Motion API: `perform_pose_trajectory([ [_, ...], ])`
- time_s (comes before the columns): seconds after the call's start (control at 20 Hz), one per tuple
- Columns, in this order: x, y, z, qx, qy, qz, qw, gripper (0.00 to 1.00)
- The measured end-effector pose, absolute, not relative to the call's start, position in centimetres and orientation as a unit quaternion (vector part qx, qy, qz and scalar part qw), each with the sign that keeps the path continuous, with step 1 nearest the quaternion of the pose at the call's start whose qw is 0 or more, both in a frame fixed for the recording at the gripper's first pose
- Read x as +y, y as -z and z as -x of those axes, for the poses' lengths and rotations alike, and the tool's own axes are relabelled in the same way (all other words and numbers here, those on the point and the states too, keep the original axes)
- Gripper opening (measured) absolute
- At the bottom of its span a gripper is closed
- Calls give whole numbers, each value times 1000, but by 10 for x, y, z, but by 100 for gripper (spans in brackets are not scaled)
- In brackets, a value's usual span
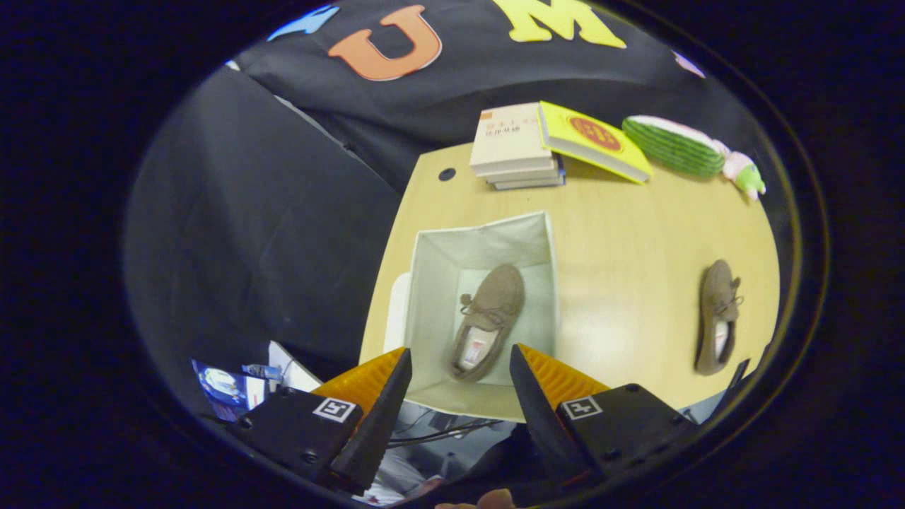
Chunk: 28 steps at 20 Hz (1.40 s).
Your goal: Open the storage box then place both shoes into the box .Put the left shoe in first, then the right shoe, with the right side of both shoes facing outward in a uniform manner.
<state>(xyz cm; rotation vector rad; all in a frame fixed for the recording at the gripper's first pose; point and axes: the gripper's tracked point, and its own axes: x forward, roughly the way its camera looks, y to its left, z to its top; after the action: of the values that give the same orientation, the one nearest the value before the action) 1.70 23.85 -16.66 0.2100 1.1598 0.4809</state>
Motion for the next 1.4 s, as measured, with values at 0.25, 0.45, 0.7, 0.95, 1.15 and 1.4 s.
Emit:
perform_pose_trajectory([
  [0.25,107,172,-46,497,-158,-25,853,93],
  [0.45,-8,205,-47,519,-91,-18,849,100],
  [0.7,-94,273,-44,581,-77,-25,810,100],
  [0.95,-131,347,-39,646,-99,-49,755,100],
  [1.15,-137,374,-49,665,-109,-71,736,99],
  [1.4,-138,389,-46,681,-128,-74,717,89],
])
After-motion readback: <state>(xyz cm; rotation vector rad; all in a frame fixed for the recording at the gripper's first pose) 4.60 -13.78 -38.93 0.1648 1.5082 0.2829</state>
